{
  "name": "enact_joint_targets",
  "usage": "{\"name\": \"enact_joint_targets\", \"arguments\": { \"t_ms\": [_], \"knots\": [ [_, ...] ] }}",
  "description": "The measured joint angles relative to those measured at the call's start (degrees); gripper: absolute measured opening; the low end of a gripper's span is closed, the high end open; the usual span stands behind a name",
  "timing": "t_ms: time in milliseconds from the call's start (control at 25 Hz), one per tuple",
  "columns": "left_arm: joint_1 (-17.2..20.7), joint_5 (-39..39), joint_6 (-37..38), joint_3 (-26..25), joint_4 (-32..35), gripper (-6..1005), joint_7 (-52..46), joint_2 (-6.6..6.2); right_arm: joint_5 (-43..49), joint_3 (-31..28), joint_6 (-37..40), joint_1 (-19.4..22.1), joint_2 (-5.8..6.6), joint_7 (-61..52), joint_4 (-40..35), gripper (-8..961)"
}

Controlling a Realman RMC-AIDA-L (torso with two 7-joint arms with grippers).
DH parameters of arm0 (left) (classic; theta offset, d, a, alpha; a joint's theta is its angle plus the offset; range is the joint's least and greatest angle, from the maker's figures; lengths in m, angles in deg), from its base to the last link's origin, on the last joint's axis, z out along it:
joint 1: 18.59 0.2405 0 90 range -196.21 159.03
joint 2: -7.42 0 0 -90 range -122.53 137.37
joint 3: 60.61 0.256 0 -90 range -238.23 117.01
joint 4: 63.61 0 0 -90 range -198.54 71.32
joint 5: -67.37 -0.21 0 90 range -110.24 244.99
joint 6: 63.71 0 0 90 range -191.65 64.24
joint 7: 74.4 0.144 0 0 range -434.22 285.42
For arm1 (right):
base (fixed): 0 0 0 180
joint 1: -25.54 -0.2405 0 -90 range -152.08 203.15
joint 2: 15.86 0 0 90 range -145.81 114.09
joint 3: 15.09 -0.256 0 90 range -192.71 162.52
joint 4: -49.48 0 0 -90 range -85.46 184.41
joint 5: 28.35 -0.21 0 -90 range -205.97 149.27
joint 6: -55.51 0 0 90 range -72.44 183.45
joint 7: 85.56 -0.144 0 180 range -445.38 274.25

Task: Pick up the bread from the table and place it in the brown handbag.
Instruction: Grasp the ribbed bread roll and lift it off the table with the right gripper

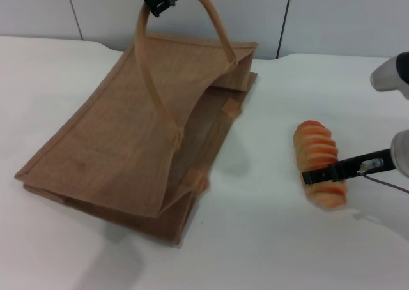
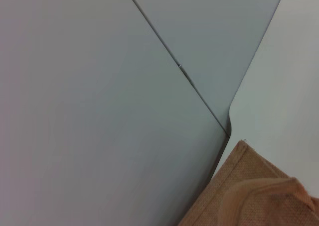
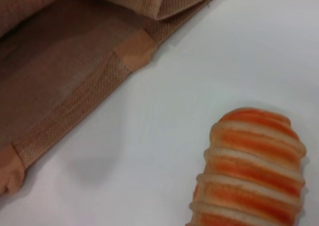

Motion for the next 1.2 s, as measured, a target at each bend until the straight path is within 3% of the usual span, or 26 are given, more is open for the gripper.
{"name": "enact_joint_targets", "arguments": {
  "t_ms": [560, 1200],
  "knots": [
    [-0.1, -0.01, 0.03, 0.0, -0.07, 125, 0.0, 0.05, 0.62, -0.4, 0.03, -2.84, 0.19, 0.24, 3.93, 855],
    [-0.82, -0.01, -0.15, 0.01, 0.14, 143, -0.48, -0.3, 0.13, -2.49, -0.27, -2.12, 0.04, 1.93, -2.7, 719]
  ]
}}
